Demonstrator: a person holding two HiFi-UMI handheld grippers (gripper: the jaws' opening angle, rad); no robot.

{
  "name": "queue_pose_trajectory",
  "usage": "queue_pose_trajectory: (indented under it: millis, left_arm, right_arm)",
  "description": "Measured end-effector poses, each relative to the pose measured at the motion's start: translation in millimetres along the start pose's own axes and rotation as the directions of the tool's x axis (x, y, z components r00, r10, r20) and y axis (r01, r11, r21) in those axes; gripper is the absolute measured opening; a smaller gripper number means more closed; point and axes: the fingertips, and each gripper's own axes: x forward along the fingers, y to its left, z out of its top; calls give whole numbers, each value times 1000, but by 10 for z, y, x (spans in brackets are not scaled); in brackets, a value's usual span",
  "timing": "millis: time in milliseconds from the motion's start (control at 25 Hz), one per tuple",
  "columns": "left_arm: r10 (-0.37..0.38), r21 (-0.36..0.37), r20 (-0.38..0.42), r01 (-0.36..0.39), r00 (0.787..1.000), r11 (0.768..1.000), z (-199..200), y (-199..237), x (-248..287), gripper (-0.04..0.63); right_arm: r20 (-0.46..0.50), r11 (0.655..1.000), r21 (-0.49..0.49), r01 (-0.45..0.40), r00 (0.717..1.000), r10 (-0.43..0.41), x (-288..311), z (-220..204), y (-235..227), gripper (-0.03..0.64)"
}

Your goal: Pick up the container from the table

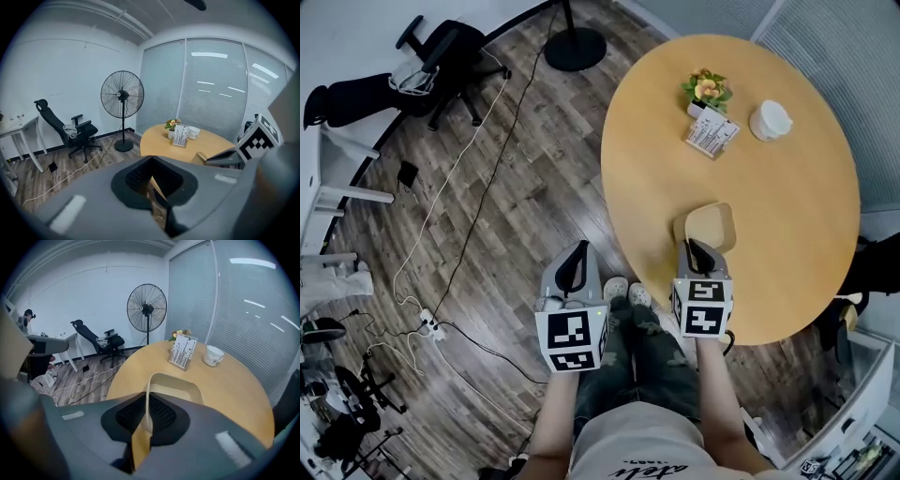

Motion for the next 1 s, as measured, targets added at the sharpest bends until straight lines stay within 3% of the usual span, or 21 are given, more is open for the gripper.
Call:
queue_pose_trajectory:
  millis: [400, 1000]
  left_arm:
    - [-10, 22, 136, 7, 991, 1000, 635, -136, -206, 0]
    - [-14, 63, 368, -10, 930, 998, 1669, -238, -555, 0]
  right_arm:
    - [220, 998, 14, 64, 973, -66, -564, 828, -284, 46]
    - [482, 987, 30, 157, 863, -152, -1377, 1801, -596, 46]
